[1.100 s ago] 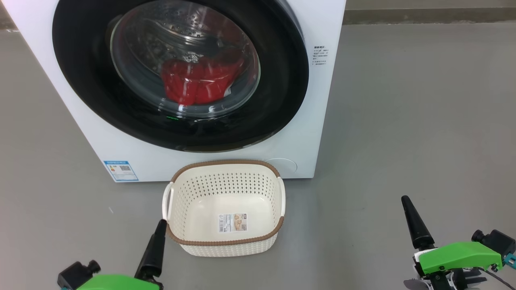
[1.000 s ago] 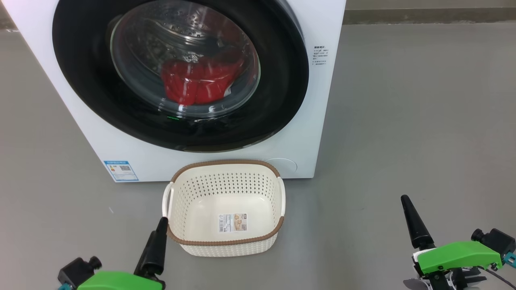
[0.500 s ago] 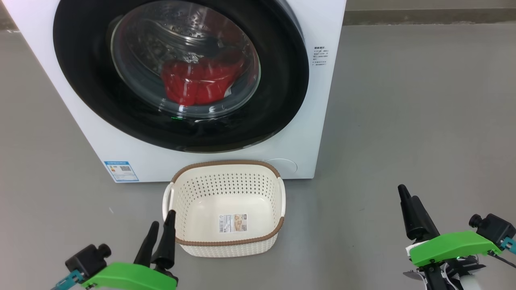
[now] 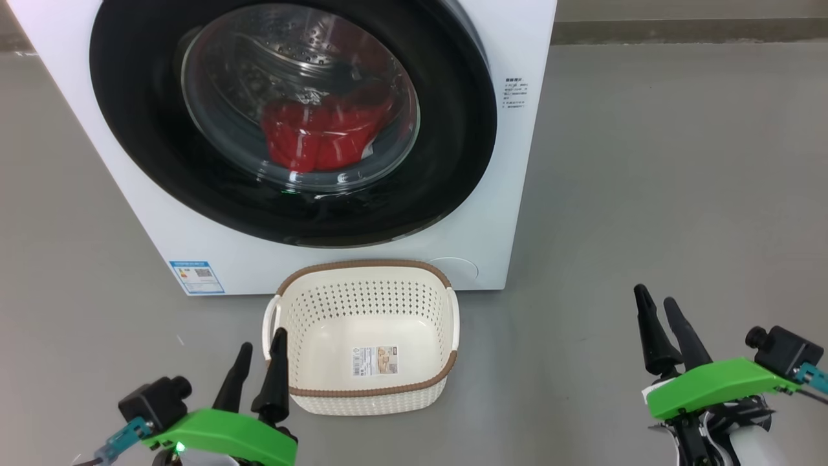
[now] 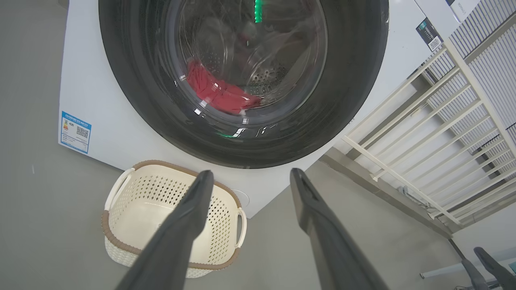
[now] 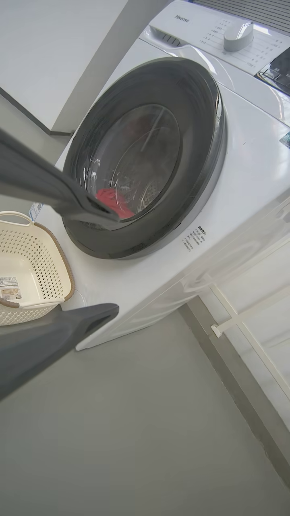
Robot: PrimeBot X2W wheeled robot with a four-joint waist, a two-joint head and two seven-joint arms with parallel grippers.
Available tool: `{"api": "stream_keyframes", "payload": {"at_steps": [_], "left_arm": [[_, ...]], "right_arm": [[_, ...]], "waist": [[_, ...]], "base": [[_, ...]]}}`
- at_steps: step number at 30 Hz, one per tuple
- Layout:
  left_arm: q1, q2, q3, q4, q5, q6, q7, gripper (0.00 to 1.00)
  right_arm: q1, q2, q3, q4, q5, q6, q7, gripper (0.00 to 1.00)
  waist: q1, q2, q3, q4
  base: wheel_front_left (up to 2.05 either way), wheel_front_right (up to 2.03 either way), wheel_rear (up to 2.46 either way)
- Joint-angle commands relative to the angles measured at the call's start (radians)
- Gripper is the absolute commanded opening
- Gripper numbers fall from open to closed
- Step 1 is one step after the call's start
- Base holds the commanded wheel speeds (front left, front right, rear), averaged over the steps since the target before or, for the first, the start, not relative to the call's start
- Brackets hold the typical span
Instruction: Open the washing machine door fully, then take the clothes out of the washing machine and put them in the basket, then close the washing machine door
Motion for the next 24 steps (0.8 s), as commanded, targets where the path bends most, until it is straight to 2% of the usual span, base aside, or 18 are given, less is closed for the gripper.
{"api": "stream_keyframes", "payload": {"at_steps": [1,24], "left_arm": [[-0.06,0.017,0.012,-0.021,0.042,0.011,-0.016,1.0],[-0.118,0.022,-0.036,-0.013,0.254,0.072,-0.081,1.0]], "right_arm": [[-0.066,-0.011,0.015,-0.023,-0.043,0.0,-0.018,1.0],[-0.122,-0.018,0.014,-0.019,-0.299,-0.001,-0.083,1.0]], "waist": [[-0.0001,-0.0001,0.0,0.001],[-0.0001,-0.0001,0.004,-0.003]], "base": [[0.0,0.0,0.0],[0.0,0.0,0.0]]}}
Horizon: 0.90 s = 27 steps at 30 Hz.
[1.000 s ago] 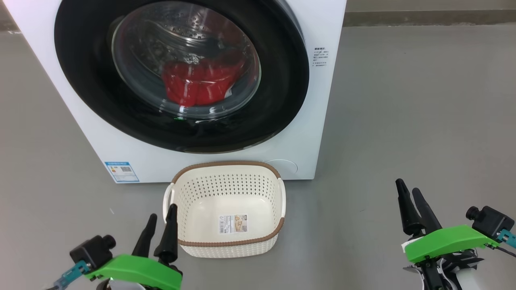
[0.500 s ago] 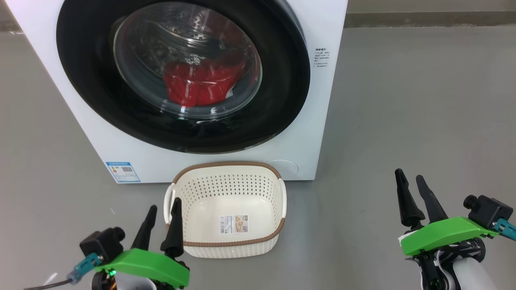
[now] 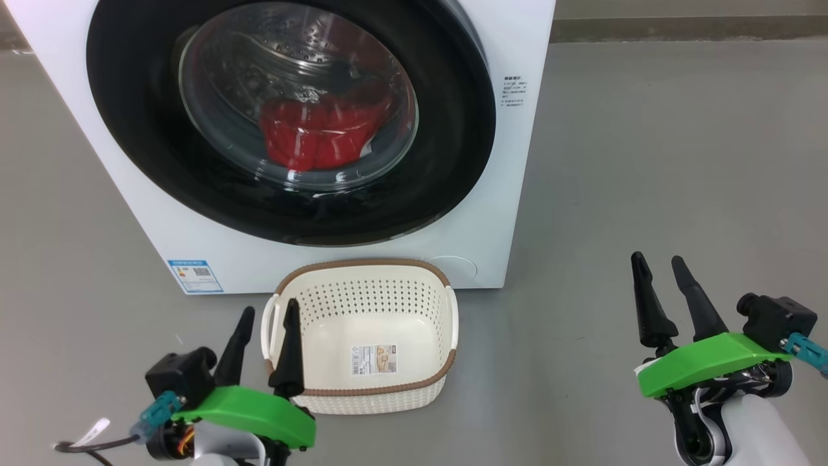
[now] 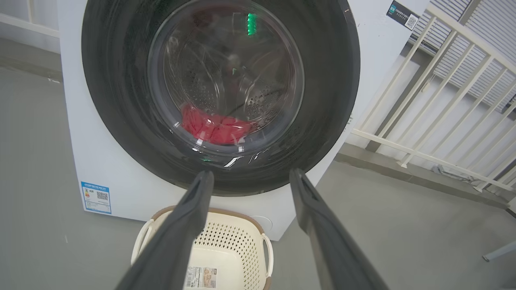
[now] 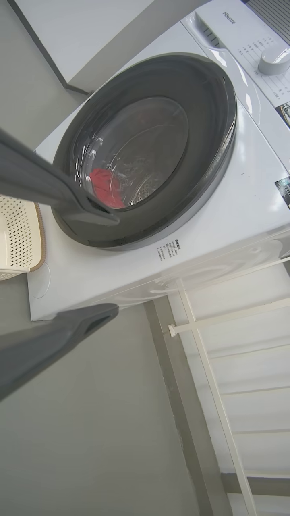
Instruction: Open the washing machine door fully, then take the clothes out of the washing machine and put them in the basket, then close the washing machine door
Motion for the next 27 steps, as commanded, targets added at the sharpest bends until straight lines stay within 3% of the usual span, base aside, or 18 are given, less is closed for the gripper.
{"api": "stream_keyframes", "payload": {"at_steps": [1,21,27], "left_arm": [[-0.052,0.019,0.017,-0.021,0.034,0.014,-0.015,1.0],[-0.107,0.024,-0.03,0.008,0.241,0.068,-0.074,1.0],[-0.11,0.024,-0.036,0.012,0.236,0.066,-0.076,1.0]], "right_arm": [[-0.051,-0.01,0.018,-0.022,-0.035,-0.001,-0.016,1.0],[-0.095,-0.017,0.022,-0.013,-0.258,-0.001,-0.075,1.0],[-0.098,-0.017,0.02,-0.012,-0.269,-0.001,-0.076,1.0]], "waist": [[0.0,-0.0001,0.001,0.0],[-0.0001,-0.0001,-0.001,0.002],[-0.0001,-0.0001,0.0,0.002]], "base": [[0.0,0.0,0.0],[0.0,0.0,0.0],[0.0,0.0,0.0]]}}
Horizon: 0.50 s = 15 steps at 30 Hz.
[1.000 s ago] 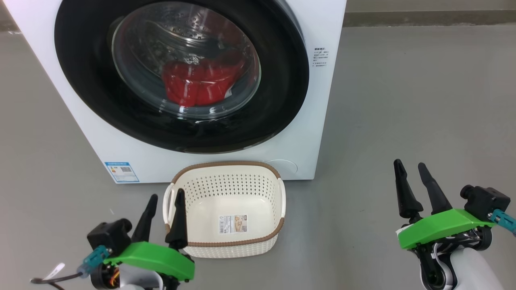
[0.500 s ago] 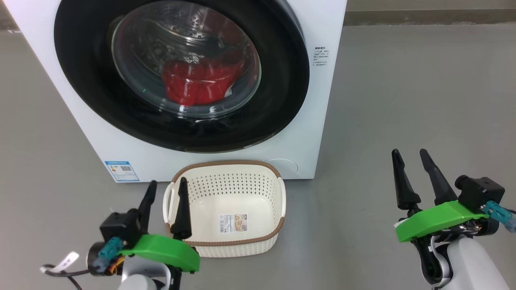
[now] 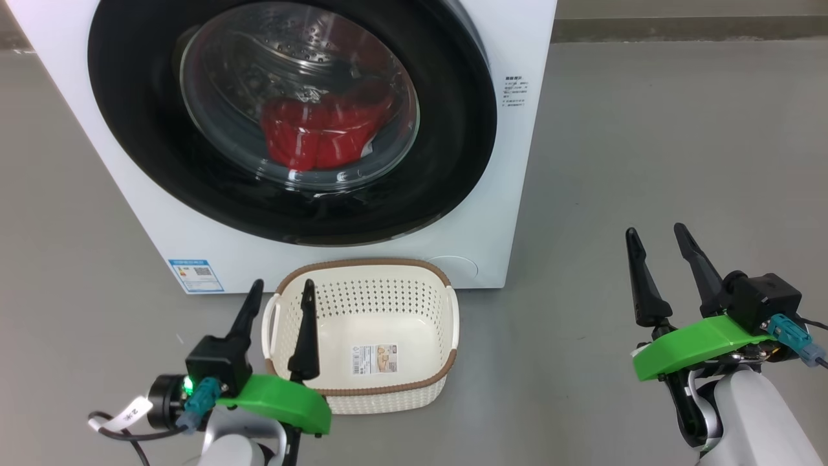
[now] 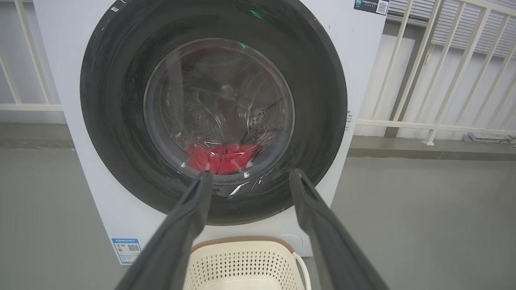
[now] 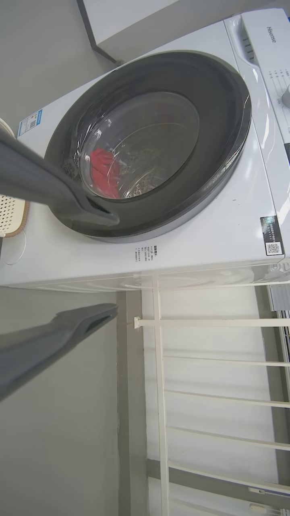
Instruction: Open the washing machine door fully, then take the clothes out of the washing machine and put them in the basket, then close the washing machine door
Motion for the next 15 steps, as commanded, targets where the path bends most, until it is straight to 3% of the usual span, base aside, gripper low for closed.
{"api": "stream_keyframes", "payload": {"at_steps": [1,15], "left_arm": [[-0.049,0.018,0.027,-0.019,0.0,0.004,-0.012,1.0],[-0.054,0.018,0.025,-0.01,-0.004,0.011,-0.012,1.0]], "right_arm": [[-0.038,-0.007,0.023,-0.02,-0.005,-0.001,-0.009,1.0],[-0.043,-0.007,0.02,-0.01,-0.002,-0.001,-0.009,1.0]], "waist": [[0.0,-0.0001,0.0,0.0],[0.0,-0.0001,0.001,0.003]], "base": [[0.0,0.0,0.0],[0.0,0.0,0.0]]}}
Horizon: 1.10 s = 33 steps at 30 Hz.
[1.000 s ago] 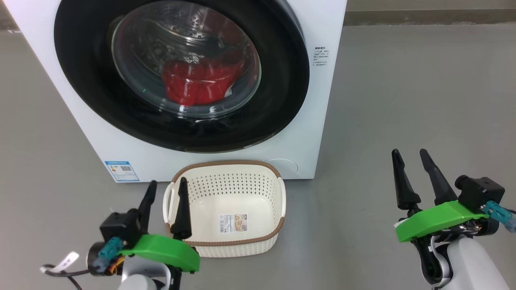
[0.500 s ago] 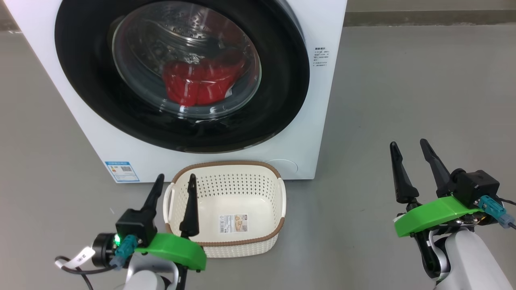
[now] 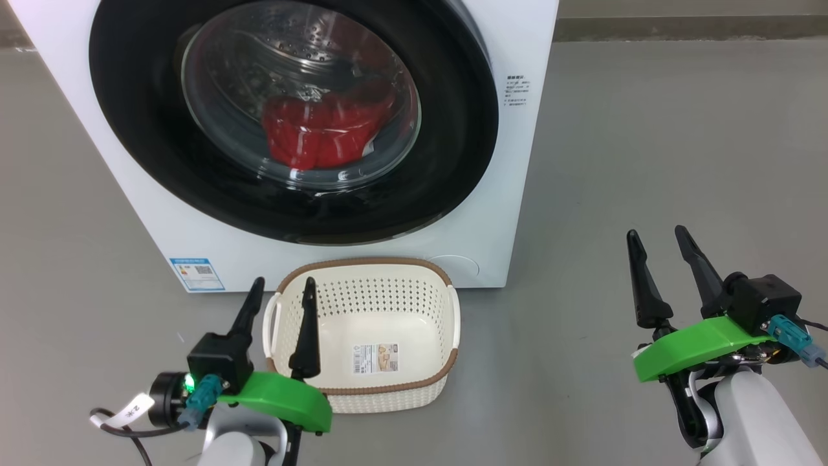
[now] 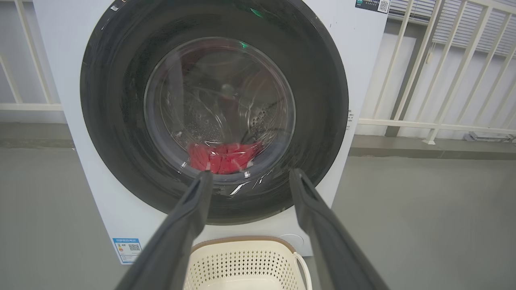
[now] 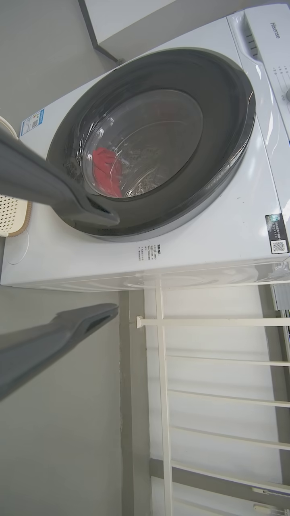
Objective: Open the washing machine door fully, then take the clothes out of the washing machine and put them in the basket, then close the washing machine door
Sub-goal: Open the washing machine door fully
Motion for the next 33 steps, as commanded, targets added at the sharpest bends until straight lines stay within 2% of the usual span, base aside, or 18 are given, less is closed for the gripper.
{"api": "stream_keyframes", "payload": {"at_steps": [1,9,17,18,20,33], "left_arm": [[-0.041,0.018,0.03,-0.022,-0.001,0.011,-0.012,1.0],[-0.044,0.018,0.032,-0.031,-0.001,0.01,-0.012,1.0],[-0.069,0.018,0.021,-0.07,-0.018,0.006,-0.012,1.0],[-0.074,0.018,0.02,-0.075,-0.019,0.006,-0.012,1.0],[-0.082,0.018,0.017,-0.087,-0.021,0.004,-0.012,1.0],[-0.127,0.018,-0.015,-0.202,-0.009,0.004,-0.012,1.0]], "right_arm": [[-0.043,-0.007,0.023,-0.022,-0.002,-0.001,-0.009,1.0],[-0.047,-0.007,0.016,-0.023,-0.004,-0.001,-0.009,1.0],[-0.092,-0.007,0.002,-0.041,0.009,-0.001,-0.009,0.98],[-0.099,-0.007,0.0,-0.046,0.011,-0.001,-0.009,0.46],[-0.115,-0.007,-0.001,-0.053,0.029,-0.001,-0.009,0.0],[-0.294,-0.007,-0.013,0.015,0.28,-0.001,-0.009,0.0]], "waist": [[0.0,-0.0001,0.001,0.0],[0.0,-0.0001,0.013,0.005],[0.0,-0.0001,0.089,0.013],[0.0,-0.0001,0.1,0.014],[0.0,-0.0001,0.123,0.017],[0.0,-0.0001,0.248,0.05]], "base": [[0.0,0.0,0.0],[0.0,0.0,0.0],[0.0,0.0,0.0],[0.0,0.0,0.0],[0.0,0.0,0.0],[0.0,0.0,0.0]]}}
